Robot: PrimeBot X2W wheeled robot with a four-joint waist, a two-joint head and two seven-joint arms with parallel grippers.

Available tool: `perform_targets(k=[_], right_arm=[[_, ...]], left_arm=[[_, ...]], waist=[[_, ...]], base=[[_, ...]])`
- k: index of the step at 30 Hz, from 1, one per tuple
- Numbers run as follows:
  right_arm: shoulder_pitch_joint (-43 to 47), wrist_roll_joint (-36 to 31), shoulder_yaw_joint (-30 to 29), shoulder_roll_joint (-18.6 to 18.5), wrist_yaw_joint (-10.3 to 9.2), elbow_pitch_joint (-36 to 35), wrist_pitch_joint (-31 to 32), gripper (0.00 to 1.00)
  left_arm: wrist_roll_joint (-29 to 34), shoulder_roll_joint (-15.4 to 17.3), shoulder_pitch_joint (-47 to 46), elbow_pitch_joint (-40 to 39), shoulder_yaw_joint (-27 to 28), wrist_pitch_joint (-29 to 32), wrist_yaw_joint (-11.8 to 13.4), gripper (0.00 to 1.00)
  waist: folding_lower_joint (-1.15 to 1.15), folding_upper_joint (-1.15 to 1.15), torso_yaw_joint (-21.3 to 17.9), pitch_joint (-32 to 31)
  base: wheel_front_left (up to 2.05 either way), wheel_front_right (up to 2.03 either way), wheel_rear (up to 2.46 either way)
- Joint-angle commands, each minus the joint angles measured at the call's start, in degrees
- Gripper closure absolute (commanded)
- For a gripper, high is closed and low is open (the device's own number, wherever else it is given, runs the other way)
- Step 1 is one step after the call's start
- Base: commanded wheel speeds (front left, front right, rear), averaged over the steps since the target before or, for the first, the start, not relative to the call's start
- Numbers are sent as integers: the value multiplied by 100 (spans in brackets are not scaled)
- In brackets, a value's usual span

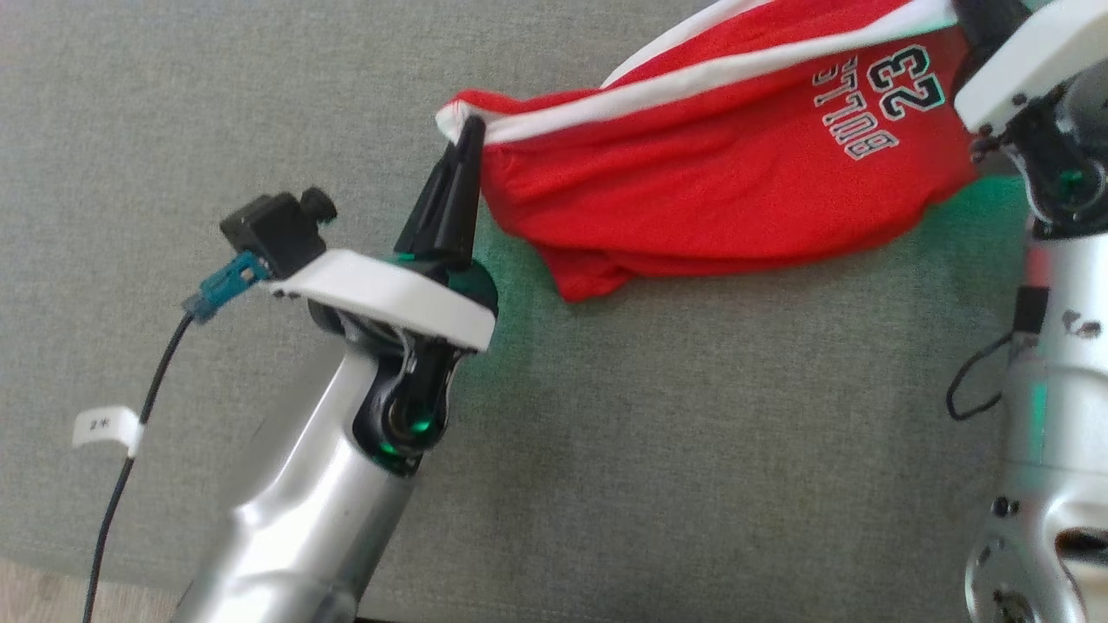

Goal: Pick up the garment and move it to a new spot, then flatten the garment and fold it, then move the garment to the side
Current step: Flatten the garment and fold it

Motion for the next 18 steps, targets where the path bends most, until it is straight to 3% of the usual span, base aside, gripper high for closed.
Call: perform_targets(k=[1, 18], right_arm=[[-248, -80, 76, 30, 41, -115, -62, 100], [-1122, -500, 183, -48, 41, 882, -685, 100]], left_arm=[[-35, 45, -235, -74, 172, -68, -40, 100], [-10, -173, -1003, 911, -4, -200, -220, 100]], waist=[[0, 0, 37, 50], [0, 0, 96, 448]], base=[[0, 0, 0], [0, 0, 0]])
